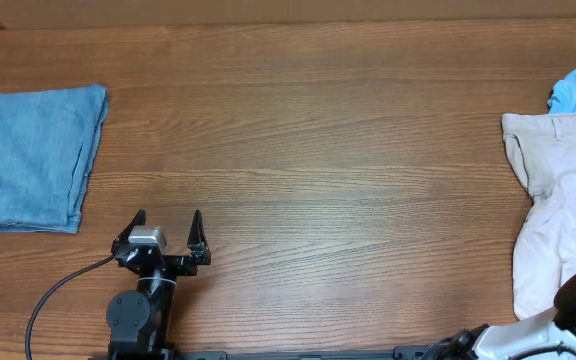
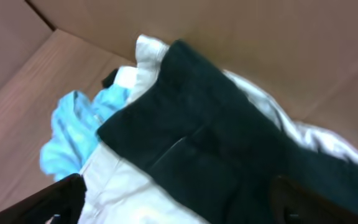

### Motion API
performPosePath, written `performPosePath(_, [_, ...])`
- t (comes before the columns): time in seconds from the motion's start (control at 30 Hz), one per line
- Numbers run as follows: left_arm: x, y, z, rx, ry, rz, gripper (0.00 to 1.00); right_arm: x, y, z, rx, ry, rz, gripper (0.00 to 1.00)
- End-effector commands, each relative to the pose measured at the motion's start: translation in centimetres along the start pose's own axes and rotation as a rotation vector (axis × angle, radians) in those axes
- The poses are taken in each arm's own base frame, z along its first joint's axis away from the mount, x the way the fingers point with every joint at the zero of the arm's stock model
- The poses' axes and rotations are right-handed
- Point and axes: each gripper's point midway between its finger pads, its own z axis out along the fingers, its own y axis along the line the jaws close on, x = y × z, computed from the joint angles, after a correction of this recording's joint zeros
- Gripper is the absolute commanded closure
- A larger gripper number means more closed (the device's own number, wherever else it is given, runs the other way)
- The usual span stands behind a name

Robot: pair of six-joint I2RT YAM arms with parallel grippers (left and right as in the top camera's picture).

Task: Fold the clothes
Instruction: 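Reach the right gripper into the clothes pile and grasp the black pants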

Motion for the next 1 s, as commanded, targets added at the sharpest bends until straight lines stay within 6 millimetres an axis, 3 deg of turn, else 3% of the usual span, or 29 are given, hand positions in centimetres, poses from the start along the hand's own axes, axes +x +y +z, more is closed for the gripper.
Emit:
performPosePath(0.0, [0.0, 0.1, 0.0, -0.007, -0.006, 0.019, 0.0, -3.0, -0.1, 0.9, -0.089, -0.096, -0.103, 0.05])
performPosePath(0.07, [0.0, 0.1, 0.0, -0.007, -0.006, 0.019, 0.0, -4.6, -0.6, 2.1, -0.11, -0.16, -0.154, 0.07])
performPosePath(0.17, [0.0, 0.1, 0.0, -0.007, -0.006, 0.019, 0.0, -5.0, -1.8, 4.7, -0.097, -0.182, -0.187, 0.11])
performPosePath(0.3, [0.0, 0.1, 0.0, -0.007, -0.006, 0.019, 0.0, -3.0, -3.5, 10.2, -0.073, -0.144, -0.216, 0.15])
performPosePath(0.4, [0.0, 0.1, 0.0, -0.007, -0.006, 0.019, 0.0, -1.5, -3.6, 13.5, -0.085, -0.127, -0.25, 0.14])
performPosePath(0.5, [0.0, 0.1, 0.0, -0.007, -0.006, 0.019, 0.0, -1.0, -3.4, 15.0, -0.098, -0.132, -0.25, 0.17])
performPosePath(0.63, [0.0, 0.1, 0.0, -0.007, -0.006, 0.019, 0.0, 0.8, -3.1, 17.2, -0.121, -0.101, -0.251, 0.36])
performPosePath(0.77, [0.0, 0.1, 0.0, -0.007, -0.006, 0.019, 0.0, 1.7, -3.1, 18.1, -0.125, -0.082, -0.251, 0.62])
performPosePath(0.83, [0.0, 0.1, 0.0, -0.007, -0.006, 0.019, 0.0, 1.5, -3.2, 18.1, -0.124, -0.09, -0.25, 0.61])
performPosePath(0.87, [0.0, 0.1, 0.0, -0.007, -0.006, 0.019, 0.0, 1.5, -3.4, 18.1, -0.121, -0.089, -0.248, 0.36])
performPosePath(0.9, [0.0, 0.1, 0.0, -0.007, -0.006, 0.019, 0.0, 1.5, -3.5, 18.1, -0.119, -0.089, -0.246, 0.36])
performPosePath(0.97, [0.0, 0.1, 0.0, -0.007, -0.006, 0.019, 0.0, 1.7, -3.8, 18.2, -0.117, -0.081, -0.243, 0.6])
